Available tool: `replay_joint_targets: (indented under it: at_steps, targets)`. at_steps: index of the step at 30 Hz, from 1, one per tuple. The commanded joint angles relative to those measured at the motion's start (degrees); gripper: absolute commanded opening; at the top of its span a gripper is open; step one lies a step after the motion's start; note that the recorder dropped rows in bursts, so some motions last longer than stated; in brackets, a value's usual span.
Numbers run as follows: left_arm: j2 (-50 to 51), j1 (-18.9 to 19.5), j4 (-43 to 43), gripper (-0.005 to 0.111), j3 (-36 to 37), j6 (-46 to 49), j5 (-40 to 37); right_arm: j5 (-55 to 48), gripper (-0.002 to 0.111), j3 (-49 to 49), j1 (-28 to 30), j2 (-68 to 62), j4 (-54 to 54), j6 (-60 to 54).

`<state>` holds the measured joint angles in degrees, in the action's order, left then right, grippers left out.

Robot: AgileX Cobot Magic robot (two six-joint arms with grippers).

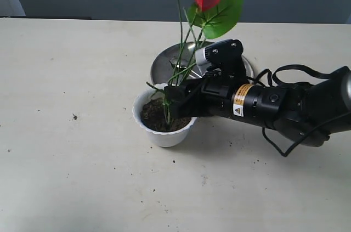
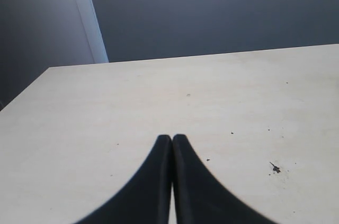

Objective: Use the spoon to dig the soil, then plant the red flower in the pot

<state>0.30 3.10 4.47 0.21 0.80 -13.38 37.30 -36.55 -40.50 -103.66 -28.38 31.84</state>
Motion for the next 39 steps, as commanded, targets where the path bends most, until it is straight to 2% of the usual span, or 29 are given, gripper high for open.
replay_joint_targets:
  at_steps: [1, 12, 18, 36, 38, 39]
  targets:
    - [-0.3, -0.4, -0.4, 0.000, -0.2, -0.2, 0.1, -10.7, 0.044, 1.5, -0.2, -1.6, -2.7, -0.3]
    - [-0.3, -0.4, -0.4, 0.000, -0.2, -0.2, 0.1, -10.9, 0.042, 1.5, -0.2, 0.3, -4.9, 0.1]
    - [-0.3, -0.4, -0.4, 0.000, -0.2, -0.2, 0.1, -11.1, 0.057, 1.5, -0.2, 2.3, -7.5, 2.6]
    - [-0.3, -0.4, -0.4, 0.000, -0.2, -0.2, 0.1, -13.3, 0.057, 1.5, -0.2, 3.4, -10.4, 5.4]
    - [-0.3, -0.4, -0.4, 0.000, -0.2, -0.2, 0.1, -12.5, 0.053, 1.5, -0.2, 3.4, -10.1, 5.4]
    - [-0.3, -0.4, -0.4, 0.000, -0.2, -0.2, 0.1, -12.1, 0.048, 1.5, -0.2, 3.4, -10.1, 5.4]
